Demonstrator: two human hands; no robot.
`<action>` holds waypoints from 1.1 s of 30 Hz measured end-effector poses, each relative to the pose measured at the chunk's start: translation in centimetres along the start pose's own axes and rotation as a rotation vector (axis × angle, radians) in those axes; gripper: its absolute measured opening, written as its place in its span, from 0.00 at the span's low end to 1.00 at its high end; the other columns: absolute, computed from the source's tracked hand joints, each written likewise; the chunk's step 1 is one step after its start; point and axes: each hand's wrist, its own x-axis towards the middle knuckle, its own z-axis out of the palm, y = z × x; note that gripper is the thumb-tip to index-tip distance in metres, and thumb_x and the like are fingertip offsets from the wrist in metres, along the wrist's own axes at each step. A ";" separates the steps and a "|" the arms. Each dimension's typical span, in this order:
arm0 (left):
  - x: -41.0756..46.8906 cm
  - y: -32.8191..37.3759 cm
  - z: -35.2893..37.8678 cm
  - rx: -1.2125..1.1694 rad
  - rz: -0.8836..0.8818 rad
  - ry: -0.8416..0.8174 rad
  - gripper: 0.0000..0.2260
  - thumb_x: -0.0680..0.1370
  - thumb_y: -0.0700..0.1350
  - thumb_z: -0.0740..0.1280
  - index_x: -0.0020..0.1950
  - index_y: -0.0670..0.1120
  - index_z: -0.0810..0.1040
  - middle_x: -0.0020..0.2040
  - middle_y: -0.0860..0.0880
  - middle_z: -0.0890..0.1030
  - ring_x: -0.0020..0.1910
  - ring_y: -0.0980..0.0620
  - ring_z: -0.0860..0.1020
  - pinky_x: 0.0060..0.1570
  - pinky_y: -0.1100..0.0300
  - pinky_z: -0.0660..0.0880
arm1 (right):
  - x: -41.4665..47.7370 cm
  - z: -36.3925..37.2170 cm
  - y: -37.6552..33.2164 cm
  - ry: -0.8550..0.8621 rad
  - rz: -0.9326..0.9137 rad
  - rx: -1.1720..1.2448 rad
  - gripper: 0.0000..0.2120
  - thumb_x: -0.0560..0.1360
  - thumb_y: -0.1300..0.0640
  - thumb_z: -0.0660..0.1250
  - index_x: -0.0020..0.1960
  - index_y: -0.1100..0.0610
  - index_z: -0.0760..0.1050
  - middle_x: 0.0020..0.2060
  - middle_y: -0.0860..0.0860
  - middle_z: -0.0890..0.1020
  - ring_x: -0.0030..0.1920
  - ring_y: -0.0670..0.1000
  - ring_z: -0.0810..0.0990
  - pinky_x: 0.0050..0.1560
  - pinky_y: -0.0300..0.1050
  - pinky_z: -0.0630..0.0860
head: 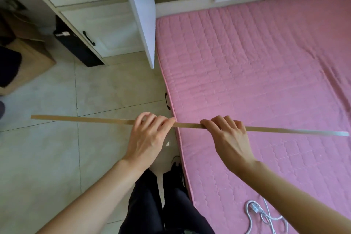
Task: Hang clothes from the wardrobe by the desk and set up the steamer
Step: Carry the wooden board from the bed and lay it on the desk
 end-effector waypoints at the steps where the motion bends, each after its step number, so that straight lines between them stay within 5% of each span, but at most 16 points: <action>1: -0.2 -0.5 -1.1 0.007 -0.010 0.011 0.15 0.75 0.35 0.68 0.60 0.47 0.79 0.46 0.51 0.81 0.44 0.47 0.77 0.60 0.49 0.69 | 0.4 -0.8 -0.9 0.017 -0.005 0.003 0.24 0.68 0.70 0.69 0.58 0.49 0.75 0.43 0.47 0.76 0.40 0.54 0.73 0.41 0.49 0.67; 4: -1.1 -1.8 -4.6 0.021 -0.053 0.045 0.17 0.75 0.33 0.66 0.62 0.47 0.78 0.46 0.50 0.80 0.44 0.47 0.76 0.61 0.47 0.68 | 1.5 -2.9 -3.7 0.054 -0.032 0.018 0.25 0.67 0.69 0.71 0.58 0.48 0.75 0.43 0.46 0.76 0.41 0.52 0.72 0.42 0.48 0.65; 9: -3.6 -4.9 -9.1 -0.023 -0.125 0.033 0.16 0.76 0.35 0.68 0.62 0.47 0.78 0.47 0.51 0.81 0.45 0.46 0.77 0.46 0.51 0.69 | 3.2 -5.1 -8.8 0.046 -0.086 0.037 0.26 0.66 0.68 0.72 0.59 0.47 0.76 0.44 0.45 0.75 0.42 0.51 0.71 0.47 0.45 0.62; 23: -16.7 -17.9 -20.6 -0.031 -0.402 0.084 0.14 0.76 0.40 0.67 0.61 0.50 0.77 0.49 0.56 0.80 0.48 0.51 0.77 0.54 0.52 0.65 | 7.7 -6.2 -30.2 0.049 -0.271 0.175 0.20 0.71 0.64 0.73 0.58 0.48 0.75 0.43 0.45 0.76 0.44 0.51 0.74 0.46 0.47 0.69; 33: -22.1 -28.0 -27.2 0.083 -0.483 0.151 0.14 0.78 0.43 0.64 0.63 0.50 0.78 0.48 0.56 0.79 0.47 0.51 0.76 0.54 0.53 0.62 | 13.2 -6.1 -43.0 0.074 -0.392 0.241 0.16 0.74 0.63 0.70 0.58 0.49 0.77 0.44 0.45 0.78 0.43 0.50 0.74 0.46 0.42 0.63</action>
